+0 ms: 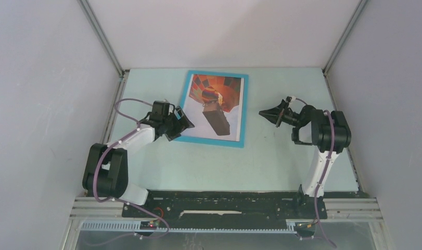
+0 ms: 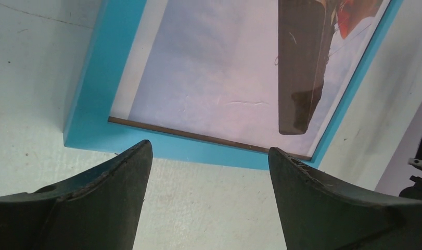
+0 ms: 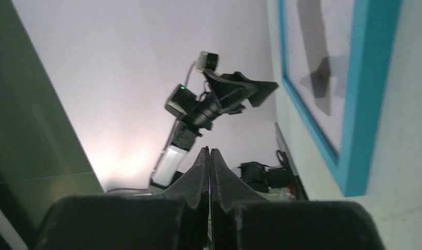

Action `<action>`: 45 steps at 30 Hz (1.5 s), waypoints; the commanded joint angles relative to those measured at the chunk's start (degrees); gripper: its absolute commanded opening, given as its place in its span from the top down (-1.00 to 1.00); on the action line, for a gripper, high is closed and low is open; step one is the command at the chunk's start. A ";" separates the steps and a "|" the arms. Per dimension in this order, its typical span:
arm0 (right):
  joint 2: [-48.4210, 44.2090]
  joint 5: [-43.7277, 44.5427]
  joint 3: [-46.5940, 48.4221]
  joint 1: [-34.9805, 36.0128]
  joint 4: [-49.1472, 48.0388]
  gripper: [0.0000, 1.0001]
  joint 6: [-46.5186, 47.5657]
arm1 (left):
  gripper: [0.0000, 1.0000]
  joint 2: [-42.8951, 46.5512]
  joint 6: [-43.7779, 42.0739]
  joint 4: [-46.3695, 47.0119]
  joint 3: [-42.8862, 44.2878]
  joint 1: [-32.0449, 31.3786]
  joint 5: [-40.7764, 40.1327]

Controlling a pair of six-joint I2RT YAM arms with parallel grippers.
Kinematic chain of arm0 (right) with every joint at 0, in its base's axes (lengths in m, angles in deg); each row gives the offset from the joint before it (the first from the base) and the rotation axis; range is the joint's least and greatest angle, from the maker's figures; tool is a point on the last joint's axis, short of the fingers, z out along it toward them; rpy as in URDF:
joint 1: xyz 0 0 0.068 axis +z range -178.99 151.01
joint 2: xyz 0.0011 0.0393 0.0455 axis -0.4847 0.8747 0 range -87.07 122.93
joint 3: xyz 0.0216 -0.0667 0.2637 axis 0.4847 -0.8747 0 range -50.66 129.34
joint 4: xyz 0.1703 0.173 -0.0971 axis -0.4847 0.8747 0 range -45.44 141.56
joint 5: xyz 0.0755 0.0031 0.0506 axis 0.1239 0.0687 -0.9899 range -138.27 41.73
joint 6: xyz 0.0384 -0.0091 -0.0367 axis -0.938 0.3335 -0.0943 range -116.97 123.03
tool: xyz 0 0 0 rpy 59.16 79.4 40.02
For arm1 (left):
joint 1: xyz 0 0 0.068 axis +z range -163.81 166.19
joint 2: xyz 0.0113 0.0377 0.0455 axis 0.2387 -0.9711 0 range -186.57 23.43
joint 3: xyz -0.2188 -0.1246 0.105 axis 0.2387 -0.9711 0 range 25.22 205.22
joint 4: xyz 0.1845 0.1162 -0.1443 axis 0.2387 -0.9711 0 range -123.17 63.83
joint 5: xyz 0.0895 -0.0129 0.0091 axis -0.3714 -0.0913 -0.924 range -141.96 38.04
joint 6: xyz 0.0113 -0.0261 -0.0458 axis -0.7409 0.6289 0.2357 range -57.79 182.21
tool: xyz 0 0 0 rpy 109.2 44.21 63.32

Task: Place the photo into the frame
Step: Turn over the photo frame at the center of the board, then adjust the photo frame at the center of the board.

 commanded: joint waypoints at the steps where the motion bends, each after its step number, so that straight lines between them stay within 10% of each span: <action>1: -1.33 -1.96 -0.85 0.87 13.53 0.93 17.19 | -0.79 3.10 -2.43 0.22 0.91 0.47 -3.66; 7: -14.64 15.89 9.22 4.74 82.92 0.21 67.15 | -0.90 0.72 -0.41 -1.71 3.21 8.24 -2.43; 12: -19.11 24.30 10.37 9.35 94.56 -0.06 76.12 | -0.94 -11.24 1.26 -2.25 8.91 9.97 -1.39; 20: -30.75 30.65 9.84 13.02 99.01 -0.14 77.72 | -0.84 -17.77 8.49 5.83 5.77 3.48 6.51; 30: -41.60 44.40 9.89 4.47 104.45 -0.51 78.45 | -0.85 -19.97 17.05 18.89 17.95 -35.98 11.59; 39: -40.91 45.33 10.00 12.21 104.68 -0.73 77.49 | -0.87 4.92 12.28 18.74 -1.36 -22.94 8.10; 45: -33.51 46.44 10.46 30.92 99.71 -0.73 71.48 | -0.93 26.11 2.43 -1.35 -5.69 -12.41 -0.21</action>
